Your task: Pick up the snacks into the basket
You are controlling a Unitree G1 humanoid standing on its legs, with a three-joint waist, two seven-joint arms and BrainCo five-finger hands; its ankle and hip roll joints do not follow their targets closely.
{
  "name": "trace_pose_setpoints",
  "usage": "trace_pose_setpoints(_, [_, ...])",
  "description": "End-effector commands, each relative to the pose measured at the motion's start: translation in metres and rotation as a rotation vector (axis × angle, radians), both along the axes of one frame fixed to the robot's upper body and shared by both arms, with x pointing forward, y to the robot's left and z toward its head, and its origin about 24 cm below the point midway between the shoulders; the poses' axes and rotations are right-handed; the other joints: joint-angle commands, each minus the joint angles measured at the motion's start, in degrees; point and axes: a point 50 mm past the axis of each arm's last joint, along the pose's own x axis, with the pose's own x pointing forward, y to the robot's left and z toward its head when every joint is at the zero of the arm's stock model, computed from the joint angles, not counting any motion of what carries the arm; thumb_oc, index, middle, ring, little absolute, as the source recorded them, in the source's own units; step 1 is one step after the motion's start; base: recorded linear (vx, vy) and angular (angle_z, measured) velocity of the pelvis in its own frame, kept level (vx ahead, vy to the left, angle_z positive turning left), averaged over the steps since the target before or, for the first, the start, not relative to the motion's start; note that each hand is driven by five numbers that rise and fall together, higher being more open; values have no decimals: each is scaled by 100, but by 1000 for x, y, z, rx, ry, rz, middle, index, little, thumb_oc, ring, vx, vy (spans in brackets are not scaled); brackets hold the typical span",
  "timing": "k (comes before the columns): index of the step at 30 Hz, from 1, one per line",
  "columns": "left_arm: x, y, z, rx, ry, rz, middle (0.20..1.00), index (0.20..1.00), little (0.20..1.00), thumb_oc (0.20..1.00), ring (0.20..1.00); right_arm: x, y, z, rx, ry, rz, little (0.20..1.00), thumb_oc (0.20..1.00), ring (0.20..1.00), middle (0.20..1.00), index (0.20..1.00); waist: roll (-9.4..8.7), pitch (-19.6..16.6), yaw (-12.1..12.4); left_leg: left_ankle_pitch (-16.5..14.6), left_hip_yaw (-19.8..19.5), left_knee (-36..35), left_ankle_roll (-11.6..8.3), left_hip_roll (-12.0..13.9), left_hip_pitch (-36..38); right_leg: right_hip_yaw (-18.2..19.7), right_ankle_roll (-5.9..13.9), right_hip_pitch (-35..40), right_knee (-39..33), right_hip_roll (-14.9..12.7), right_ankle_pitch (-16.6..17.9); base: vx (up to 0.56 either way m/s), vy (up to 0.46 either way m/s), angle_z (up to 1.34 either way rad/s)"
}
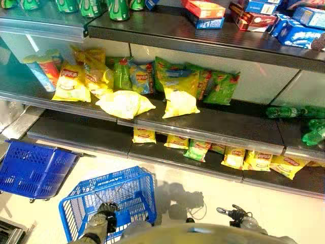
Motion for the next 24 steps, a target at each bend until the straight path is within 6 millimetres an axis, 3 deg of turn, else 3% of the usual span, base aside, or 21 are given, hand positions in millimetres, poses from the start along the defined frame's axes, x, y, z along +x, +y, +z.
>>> trace_pose_setpoints(1, [0,-3,-1,-4,25,-68,200,200,200,200,200,14,-14,8,-44,-45,49,1000,1000,1000,1000,1000,101,-18,32,19,-188,-397,25,-80,-12,72,223,-230,14,252,-79,-18,56,-67])
trace_pose_setpoints(8, [-2,-1,-1,-7,17,-48,200,200,200,200,200,3,-18,6,-46,-12,37,1000,1000,1000,1000,1000,109,-98,12,3,-213,-442,-1,-20,72,48,205,-127,14,264,-168,22,-10,0])
trace_pose_setpoints(12, [9,2,4,12,-48,-4,200,200,200,200,200,16,-21,11,-59,-93,1,1000,1000,1000,1000,1000,113,-120,16,-2,-227,-477,-12,8,118,34,204,-92,14,272,-202,0,0,0])
trace_pose_setpoints(13, [21,4,10,41,-112,-25,200,200,200,200,200,39,-22,23,-67,-226,-3,1000,1000,1000,1000,1000,120,-107,0,1,-230,-481,-12,16,109,51,207,-104,14,276,-202,0,0,0])
trace_pose_setpoints(15, [41,9,26,72,-248,-22,200,200,200,200,200,61,-29,42,-82,-406,-56,1000,1000,1000,1000,1000,125,-66,-22,8,-229,-472,-17,22,96,59,222,-110,14,280,-196,0,0,0])
trace_pose_setpoints(17, [56,16,44,97,-384,-3,200,200,200,200,200,76,-35,60,-113,-535,-65,1000,1000,1000,1000,1000,122,-33,-34,34,-232,-489,-26,38,69,54,238,-130,14,282,-205,0,0,0])
trace_pose_setpoints(20, [81,25,82,128,-621,14,200,200,200,200,200,110,-44,107,-148,-807,-68,1000,1000,1000,1000,1000,101,-24,-31,62,-239,-540,-26,55,61,70,249,-143,14,296,-225,0,0,0])
trace_pose_setpoints(22, [88,27,99,137,-717,19,200,200,200,200,200,121,-46,129,-170,-919,-43,1000,1000,1000,1000,1000,80,-22,-21,69,-247,-567,-21,71,68,73,251,-142,14,301,-235,0,0,0])
trace_pose_setpoints(24, [99,28,126,119,-866,48,200,200,200,200,200,133,-46,164,-196,-1078,-6,1000,1000,1000,1000,1000,60,-29,-18,67,-263,-596,-13,81,76,94,245,-145,14,312,-253,-2,-7,-4])
